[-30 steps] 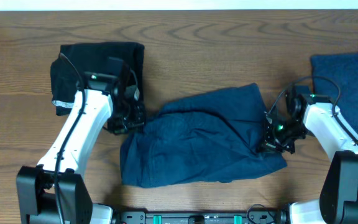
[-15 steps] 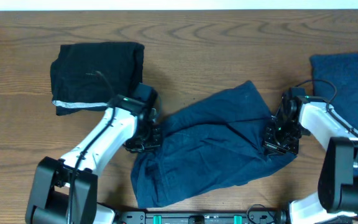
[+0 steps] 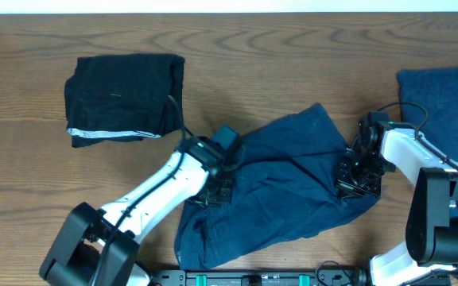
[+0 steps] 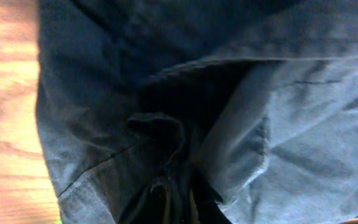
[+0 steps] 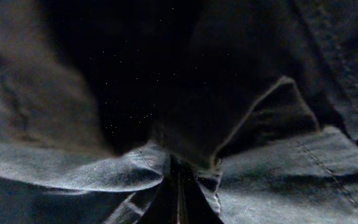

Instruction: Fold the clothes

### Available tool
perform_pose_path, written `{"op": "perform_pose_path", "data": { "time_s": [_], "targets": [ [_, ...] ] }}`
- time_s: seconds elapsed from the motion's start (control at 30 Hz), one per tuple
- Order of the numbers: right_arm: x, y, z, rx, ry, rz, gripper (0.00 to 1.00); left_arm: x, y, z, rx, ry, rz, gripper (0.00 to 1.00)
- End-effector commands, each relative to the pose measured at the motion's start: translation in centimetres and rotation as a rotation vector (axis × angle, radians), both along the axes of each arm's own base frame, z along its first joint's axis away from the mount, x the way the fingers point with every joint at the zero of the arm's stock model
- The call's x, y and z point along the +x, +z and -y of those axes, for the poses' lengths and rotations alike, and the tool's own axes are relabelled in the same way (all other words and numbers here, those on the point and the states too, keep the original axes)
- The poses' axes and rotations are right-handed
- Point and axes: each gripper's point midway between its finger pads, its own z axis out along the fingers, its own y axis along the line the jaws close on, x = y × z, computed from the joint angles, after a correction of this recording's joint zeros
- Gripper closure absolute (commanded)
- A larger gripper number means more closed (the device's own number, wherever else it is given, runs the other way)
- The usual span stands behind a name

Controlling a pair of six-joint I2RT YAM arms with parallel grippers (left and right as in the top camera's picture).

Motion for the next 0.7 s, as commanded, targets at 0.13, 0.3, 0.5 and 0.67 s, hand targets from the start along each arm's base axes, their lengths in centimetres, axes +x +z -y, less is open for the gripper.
{"op": "perform_pose_path", "data": {
  "time_s": [0.13, 0.3, 0.5, 0.67],
  "targets": [
    [0.0, -1.2, 0.2, -0.024, 0.001, -0.012, 0.99, -3.0, -0.5, 1.8, 0.039, -0.015, -0.029, 0.88],
    [0.2, -1.2, 0.2, -0.024, 0.001, -0.005, 0.99, -3.3, -0.6, 1.9, 0.125, -0.051, 0.057, 0.83],
    [0.2, -1.2, 0.2, -0.023, 0.001, -0.005, 0.99, -3.3, -0.6, 1.9, 0.150, -0.065, 0.088, 0.58],
    [0.2, -1.2, 0.2, -0.024, 0.001, -0.005, 0.99, -2.4, -0.4, 0.4, 0.235, -0.073, 0.149, 0.46]
  ]
}}
